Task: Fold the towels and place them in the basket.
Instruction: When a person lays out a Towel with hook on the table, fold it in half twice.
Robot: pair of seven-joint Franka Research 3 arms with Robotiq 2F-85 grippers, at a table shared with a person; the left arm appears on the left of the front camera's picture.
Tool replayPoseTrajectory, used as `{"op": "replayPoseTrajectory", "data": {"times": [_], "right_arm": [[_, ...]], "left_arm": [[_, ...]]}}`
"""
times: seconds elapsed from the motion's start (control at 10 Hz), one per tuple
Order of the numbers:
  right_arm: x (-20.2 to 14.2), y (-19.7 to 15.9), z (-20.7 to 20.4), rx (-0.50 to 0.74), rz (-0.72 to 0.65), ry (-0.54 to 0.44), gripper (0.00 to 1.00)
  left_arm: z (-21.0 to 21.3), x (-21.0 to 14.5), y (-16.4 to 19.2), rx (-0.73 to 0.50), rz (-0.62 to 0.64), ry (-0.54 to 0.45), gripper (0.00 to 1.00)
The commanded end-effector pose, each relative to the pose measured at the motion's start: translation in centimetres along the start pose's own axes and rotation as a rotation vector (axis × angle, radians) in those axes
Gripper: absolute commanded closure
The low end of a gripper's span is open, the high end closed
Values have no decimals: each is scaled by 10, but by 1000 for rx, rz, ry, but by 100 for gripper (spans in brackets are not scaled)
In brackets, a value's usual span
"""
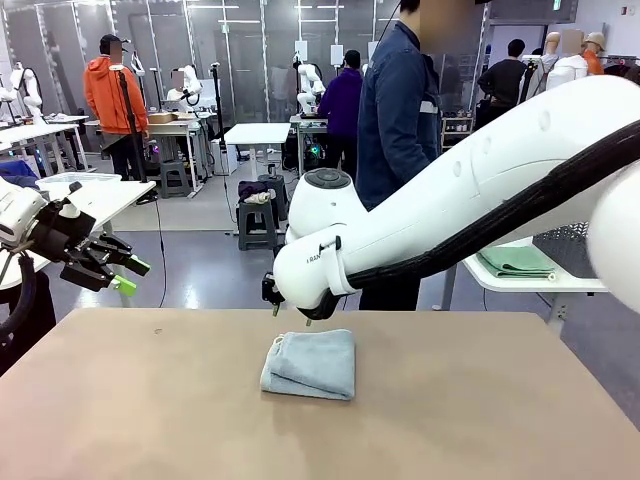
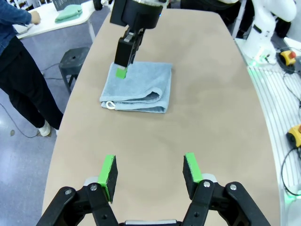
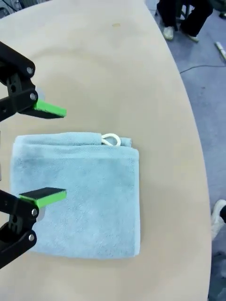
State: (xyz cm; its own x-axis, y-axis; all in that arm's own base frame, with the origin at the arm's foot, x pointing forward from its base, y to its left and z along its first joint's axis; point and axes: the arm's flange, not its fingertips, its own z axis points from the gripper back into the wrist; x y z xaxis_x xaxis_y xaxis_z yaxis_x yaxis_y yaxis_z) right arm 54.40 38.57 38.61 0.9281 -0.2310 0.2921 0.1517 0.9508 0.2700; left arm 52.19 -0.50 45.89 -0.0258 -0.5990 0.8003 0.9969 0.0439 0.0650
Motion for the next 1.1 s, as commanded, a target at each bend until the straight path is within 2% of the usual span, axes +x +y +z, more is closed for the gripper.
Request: {"op": "replayPoseTrajectory", "data": {"times": [0.0, 0.1, 0.3, 0.5, 0.9, 1.0], "right_arm": [[-25, -34, 29, -31, 19, 0, 11], [-34, -50, 39, -22, 48, -1, 11], [-44, -84, 50, 37, 116, 68, 11], [-36, -112, 50, 87, 107, 91, 11], [-31, -124, 55, 83, 96, 93, 11], [-29, -126, 54, 63, 100, 121, 11]], "left_arm": [[0, 2, -2, 12, 4, 2, 28], [0, 2, -2, 12, 4, 2, 28], [0, 2, -2, 12, 4, 2, 28], [0, 2, -2, 12, 4, 2, 28], [0, 2, -2, 12, 4, 2, 28], [0, 2, -2, 12, 4, 2, 28]]}}
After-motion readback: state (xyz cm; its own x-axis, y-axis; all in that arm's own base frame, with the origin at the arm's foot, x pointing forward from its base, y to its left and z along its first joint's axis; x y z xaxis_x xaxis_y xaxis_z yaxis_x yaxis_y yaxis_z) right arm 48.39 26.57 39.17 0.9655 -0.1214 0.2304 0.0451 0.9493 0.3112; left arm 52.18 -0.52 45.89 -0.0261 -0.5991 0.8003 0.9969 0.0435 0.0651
